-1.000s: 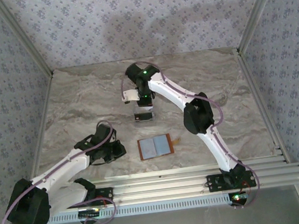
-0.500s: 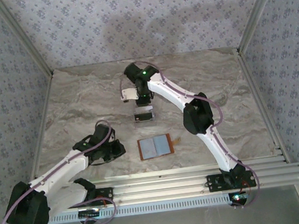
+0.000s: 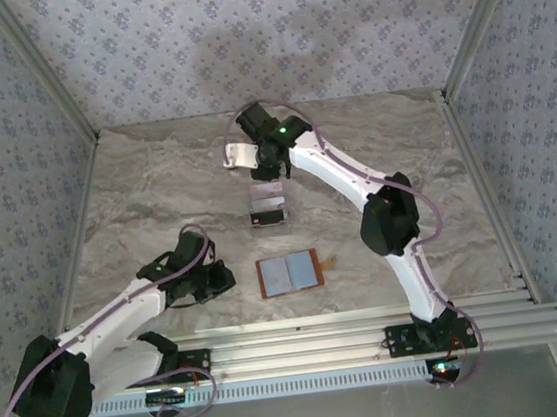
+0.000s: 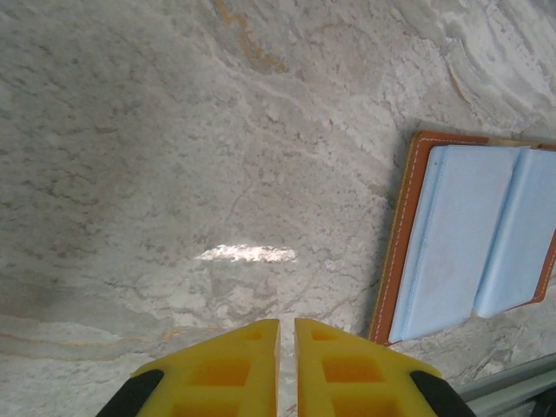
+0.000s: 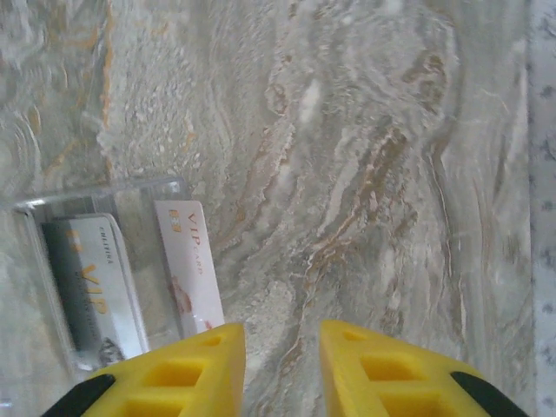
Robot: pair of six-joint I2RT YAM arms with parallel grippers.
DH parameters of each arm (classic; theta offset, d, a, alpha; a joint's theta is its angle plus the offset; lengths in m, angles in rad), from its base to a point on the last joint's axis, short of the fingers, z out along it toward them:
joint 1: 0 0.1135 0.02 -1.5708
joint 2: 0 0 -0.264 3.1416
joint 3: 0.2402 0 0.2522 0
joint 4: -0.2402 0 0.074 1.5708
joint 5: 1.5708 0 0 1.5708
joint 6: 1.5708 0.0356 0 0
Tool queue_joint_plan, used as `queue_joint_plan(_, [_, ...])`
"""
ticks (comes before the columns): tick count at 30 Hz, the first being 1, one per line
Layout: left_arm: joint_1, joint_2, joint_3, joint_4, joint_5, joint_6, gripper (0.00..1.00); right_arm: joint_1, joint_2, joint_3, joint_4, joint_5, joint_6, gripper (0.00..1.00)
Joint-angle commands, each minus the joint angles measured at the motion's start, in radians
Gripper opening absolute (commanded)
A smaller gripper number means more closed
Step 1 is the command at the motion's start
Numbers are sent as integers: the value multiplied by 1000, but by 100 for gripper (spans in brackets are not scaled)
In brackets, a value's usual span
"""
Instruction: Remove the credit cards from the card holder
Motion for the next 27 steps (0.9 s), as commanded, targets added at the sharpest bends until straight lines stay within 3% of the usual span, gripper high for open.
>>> queue_joint_plan(1, [3,26,18,55,41,1,12,-6,-103,-88,69,-20,177,33])
queue_joint_plan(6, [-10,86,44,104,66,7,7,-9,-241,-275,181,-19,479,36])
queue_joint_plan(14, [-60,220,103,163,90,18,2,-23,-444,-560,255,-209,965,26])
queue_joint_plan(19, [-91,297,129,196,102,17,0,-28,-514,-714,274,-317,1181,22])
queue_joint_plan(27, [-106,386,138,240,125,21,0,7,-575,-931,360,-435,1323,22])
